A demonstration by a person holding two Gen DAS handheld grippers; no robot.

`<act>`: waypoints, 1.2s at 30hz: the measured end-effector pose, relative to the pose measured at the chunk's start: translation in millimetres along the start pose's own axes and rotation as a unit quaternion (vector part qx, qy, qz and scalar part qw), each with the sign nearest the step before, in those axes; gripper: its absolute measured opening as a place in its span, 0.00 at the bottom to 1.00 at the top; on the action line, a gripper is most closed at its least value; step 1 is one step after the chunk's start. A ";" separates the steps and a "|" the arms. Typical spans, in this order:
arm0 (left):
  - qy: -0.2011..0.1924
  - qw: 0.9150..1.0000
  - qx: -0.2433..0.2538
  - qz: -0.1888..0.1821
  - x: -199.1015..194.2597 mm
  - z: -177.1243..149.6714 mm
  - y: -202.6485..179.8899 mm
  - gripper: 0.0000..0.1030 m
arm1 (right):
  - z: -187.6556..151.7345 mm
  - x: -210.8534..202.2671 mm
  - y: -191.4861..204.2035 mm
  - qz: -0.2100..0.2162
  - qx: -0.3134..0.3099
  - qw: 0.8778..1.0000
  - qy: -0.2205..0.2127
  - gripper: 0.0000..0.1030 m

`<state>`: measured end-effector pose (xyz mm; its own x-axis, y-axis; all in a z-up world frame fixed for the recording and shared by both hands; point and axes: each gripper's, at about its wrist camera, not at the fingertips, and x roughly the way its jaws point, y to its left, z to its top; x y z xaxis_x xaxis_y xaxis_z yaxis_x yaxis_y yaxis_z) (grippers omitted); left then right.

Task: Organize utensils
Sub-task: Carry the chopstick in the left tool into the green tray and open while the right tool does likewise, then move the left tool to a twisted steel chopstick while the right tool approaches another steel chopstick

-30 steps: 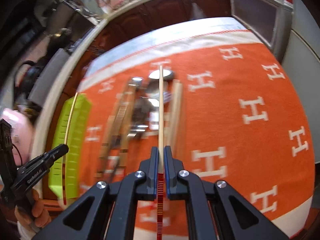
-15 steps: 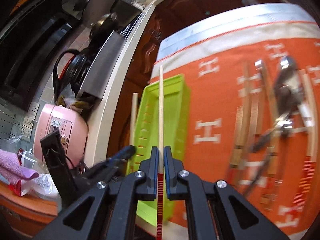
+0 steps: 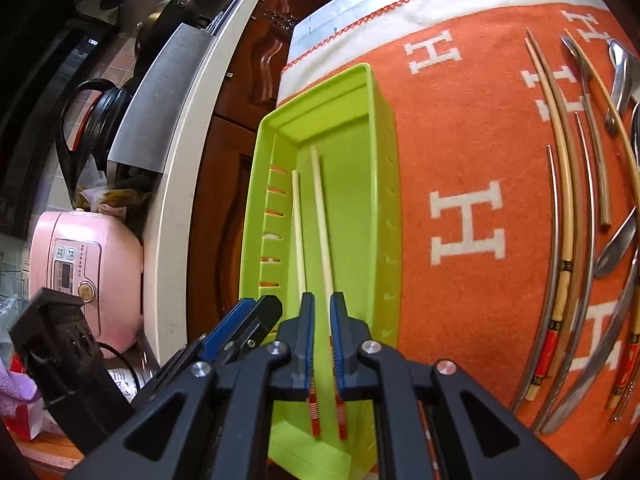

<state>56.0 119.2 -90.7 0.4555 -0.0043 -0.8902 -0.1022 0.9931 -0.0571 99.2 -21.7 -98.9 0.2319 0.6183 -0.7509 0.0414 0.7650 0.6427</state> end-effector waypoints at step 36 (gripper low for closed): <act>0.014 0.989 0.100 -0.108 -39.7 -17.7 -123.8 0.28 | -39.0 -188.9 -81.5 -0.156 -0.147 0.961 -0.172 0.08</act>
<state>34.9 -5.7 -56.3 0.4229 -0.2187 -0.8794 0.1731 0.9721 -0.1585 14.1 -193.8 -15.3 0.5630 0.2928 -0.7729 -0.1039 0.9528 0.2853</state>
